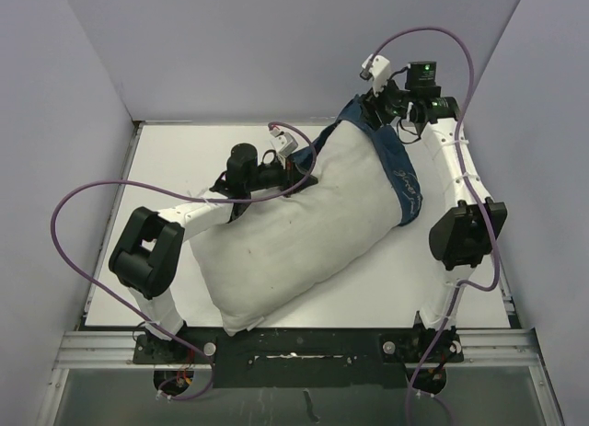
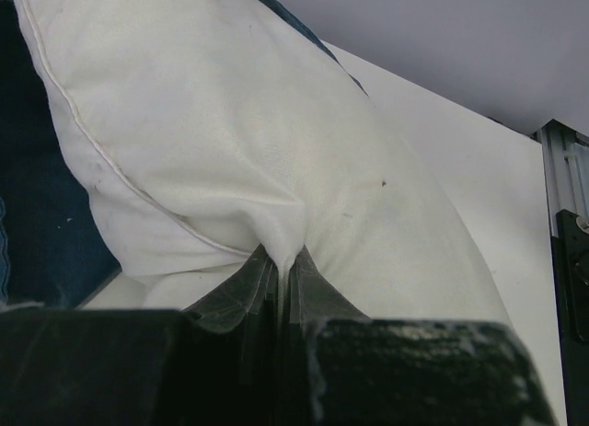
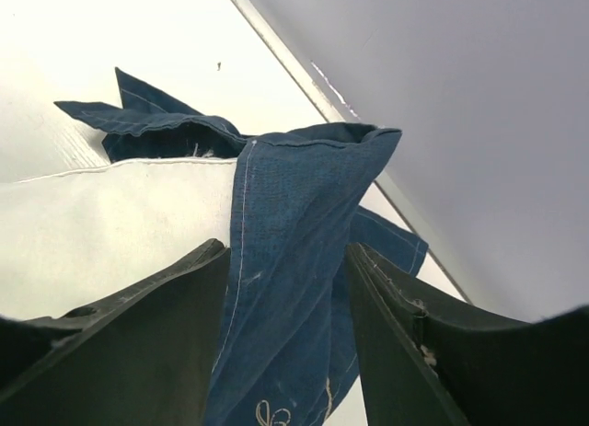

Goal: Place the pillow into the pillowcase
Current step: Stuff the pillow into the pillowcase.

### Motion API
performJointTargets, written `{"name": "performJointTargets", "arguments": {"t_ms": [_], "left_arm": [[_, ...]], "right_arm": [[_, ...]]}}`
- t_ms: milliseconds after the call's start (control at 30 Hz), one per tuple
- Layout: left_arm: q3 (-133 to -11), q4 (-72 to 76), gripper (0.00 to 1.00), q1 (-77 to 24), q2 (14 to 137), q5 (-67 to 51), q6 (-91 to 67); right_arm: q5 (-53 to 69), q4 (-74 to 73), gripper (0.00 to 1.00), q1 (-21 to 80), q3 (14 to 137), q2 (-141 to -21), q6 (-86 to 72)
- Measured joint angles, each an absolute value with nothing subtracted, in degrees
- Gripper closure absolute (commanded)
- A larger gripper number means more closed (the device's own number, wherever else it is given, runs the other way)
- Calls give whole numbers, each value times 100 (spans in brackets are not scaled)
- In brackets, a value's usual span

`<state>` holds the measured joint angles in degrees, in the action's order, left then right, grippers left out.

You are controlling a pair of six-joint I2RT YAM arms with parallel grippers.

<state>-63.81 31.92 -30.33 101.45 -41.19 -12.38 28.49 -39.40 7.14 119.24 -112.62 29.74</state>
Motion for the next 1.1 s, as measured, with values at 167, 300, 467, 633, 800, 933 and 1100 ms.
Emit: {"name": "performJointTargets", "arguments": {"t_ms": [167,300,467,633,800,933,1100], "left_arm": [[-6396,3159,100,-3033,10145,-4136,-1229],[-6403,3142,100,-3033,10143,-4143,-1194],[-6403,3140,100,-3033,10136,-4145,-1175],[-6403,3135,100,-3035,10136,-4145,-1168],[-6405,3098,100,-3035,10116,-4145,-1153],[-6405,3052,100,-3041,10086,-4147,-1149],[-6405,2998,100,-3055,10029,-4147,-1140]], "right_arm": [[2873,-3955,48,648,11920,-11104,3002],[2851,-4086,48,631,11854,-11137,3044],[2856,-4171,48,639,11848,-11142,3070],[2851,-4222,49,694,11810,-11144,3089],[2742,-4292,50,722,11784,-11205,3127],[2641,-4375,51,733,11784,-11395,3162],[2563,-4475,62,760,11784,-11520,3208]]}}
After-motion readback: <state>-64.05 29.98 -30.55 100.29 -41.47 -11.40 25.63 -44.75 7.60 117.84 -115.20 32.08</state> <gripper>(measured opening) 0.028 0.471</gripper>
